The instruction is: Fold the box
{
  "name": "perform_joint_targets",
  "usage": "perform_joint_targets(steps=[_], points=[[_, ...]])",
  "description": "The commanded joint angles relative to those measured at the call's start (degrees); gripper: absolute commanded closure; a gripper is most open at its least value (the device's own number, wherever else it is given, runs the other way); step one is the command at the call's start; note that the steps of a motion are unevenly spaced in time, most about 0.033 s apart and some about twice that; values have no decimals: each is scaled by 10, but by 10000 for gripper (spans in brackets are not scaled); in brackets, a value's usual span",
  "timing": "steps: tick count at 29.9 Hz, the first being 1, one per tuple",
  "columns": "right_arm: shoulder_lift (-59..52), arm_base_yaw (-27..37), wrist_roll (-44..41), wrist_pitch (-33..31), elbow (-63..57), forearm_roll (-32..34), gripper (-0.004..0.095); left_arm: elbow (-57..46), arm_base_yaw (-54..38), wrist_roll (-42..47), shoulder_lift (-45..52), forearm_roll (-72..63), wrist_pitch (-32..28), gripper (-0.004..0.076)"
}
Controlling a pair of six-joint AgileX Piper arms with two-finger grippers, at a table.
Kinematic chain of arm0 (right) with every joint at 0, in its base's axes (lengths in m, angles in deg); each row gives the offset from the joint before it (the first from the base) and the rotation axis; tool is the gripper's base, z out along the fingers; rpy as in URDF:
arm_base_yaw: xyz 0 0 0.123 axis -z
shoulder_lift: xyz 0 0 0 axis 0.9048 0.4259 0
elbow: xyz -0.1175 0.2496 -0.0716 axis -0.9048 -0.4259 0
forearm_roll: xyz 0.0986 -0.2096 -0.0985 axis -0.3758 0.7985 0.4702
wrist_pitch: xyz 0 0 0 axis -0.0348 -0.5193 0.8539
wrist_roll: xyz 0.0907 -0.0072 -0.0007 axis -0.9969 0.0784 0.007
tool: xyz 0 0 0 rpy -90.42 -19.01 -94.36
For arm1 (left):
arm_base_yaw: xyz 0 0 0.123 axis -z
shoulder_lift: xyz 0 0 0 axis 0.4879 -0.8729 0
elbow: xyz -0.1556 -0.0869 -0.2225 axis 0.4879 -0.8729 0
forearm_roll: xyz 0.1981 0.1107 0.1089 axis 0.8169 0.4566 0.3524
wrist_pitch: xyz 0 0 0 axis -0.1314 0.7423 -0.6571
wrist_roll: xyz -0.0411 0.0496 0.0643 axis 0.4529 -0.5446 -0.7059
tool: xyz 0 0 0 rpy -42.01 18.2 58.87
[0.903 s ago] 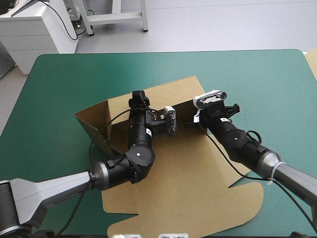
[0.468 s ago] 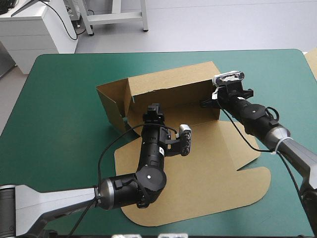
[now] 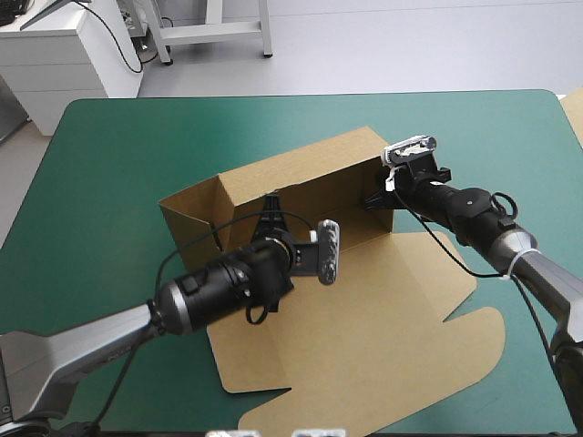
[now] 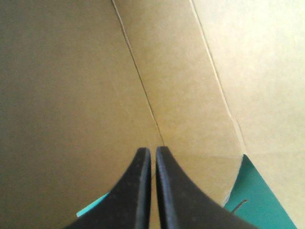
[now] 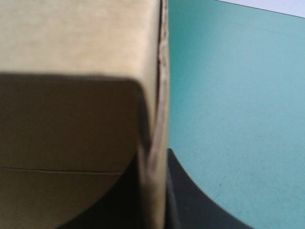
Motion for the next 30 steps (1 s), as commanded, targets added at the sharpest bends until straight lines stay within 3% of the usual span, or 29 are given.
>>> perform_joint_targets(steps=[1, 10, 18, 24, 30], points=[[-21, 5, -18, -10, 21, -10, 927, 91, -76, -83, 45, -135, 20, 708], [-21, 5, -37, -10, 21, -6, 927, 223, -373, -118, 56, -339, 34, 708], [-20, 5, -85, -5, 21, 25, 927, 216, -620, -120, 56, -604, 32, 720], [-20, 5, -106, -5, 21, 48, 926, 190, -746, -120, 56, -678, 39, 731], [-20, 5, -107, -5, 21, 48, 926, 97, -823, -120, 56, -713, 28, 731]])
